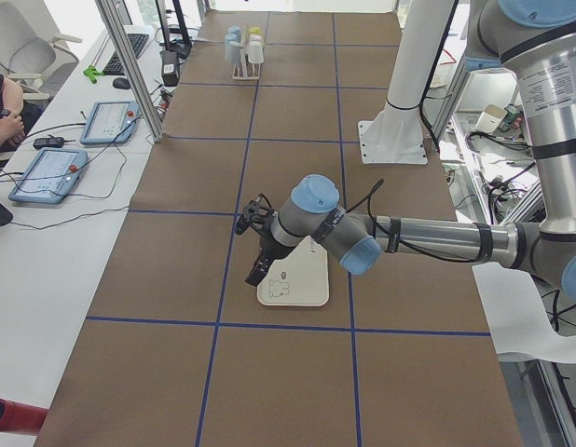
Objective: Transfer IKEA cup to right arm and place on rack
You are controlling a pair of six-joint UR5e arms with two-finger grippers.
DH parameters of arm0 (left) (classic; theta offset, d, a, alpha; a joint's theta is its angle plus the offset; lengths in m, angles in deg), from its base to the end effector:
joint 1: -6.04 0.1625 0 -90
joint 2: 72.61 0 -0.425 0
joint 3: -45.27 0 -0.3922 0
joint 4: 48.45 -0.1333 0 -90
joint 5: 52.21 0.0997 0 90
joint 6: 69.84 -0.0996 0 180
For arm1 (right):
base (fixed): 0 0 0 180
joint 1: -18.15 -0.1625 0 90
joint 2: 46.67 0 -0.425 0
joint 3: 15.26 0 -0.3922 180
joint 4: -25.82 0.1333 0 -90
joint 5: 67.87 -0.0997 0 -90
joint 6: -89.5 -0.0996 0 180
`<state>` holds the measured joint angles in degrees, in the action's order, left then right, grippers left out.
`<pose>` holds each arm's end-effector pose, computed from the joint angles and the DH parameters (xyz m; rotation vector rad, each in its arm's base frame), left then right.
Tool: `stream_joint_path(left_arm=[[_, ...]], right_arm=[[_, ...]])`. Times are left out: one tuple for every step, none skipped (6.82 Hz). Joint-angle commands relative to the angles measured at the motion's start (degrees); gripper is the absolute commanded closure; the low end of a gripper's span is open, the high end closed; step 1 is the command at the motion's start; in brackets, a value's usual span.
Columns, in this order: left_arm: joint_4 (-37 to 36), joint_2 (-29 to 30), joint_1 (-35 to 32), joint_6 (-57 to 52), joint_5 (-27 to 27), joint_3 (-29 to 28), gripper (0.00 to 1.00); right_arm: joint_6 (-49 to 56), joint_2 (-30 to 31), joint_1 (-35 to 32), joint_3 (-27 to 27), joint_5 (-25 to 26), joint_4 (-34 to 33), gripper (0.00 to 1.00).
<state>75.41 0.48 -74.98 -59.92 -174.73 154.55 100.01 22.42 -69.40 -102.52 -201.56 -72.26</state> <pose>-0.0166 -0.4059 0.5617 0.5165 0.6417 0.1639 0.0373 -0.6373 0.4906 0.2212 -0.7494 -0.2817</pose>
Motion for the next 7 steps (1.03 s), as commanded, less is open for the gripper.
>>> stream_joint_path(left_arm=[[-12.45,0.56,-1.15,-16.86,-0.36,-0.74,0.0],[-15.28,0.3,-2.63,-20.77,-0.62,-1.17,0.0],[-17.49,0.3,-3.26,-20.81,-0.79,-1.27,0.0],[-20.29,0.91,-3.7,-20.64,-0.97,-1.53,0.0],[-23.37,1.87,-3.88,-20.46,-1.49,-1.53,0.0],[-25.75,2.4,-4.05,-20.46,-4.72,-1.79,0.0],[-25.86,2.23,-4.14,-20.46,-6.49,-2.58,0.0]], right_arm=[[3.54,6.26,-0.34,-7.52,2.62,-2.3,0.0],[3.46,8.06,0.01,-8.96,3.95,0.92,0.0],[2.59,8.16,0.02,-8.54,3.79,0.44,0.0],[2.23,7.47,0.02,-8.71,3.61,-2.7,0.0],[2.14,6.24,0.02,-8.72,3.35,-9.61,0.0],[2.14,5.71,0.02,-8.19,1.96,-13.07,0.0],[2.23,6.4,-0.33,-6.1,-1.54,-14.67,0.0]])
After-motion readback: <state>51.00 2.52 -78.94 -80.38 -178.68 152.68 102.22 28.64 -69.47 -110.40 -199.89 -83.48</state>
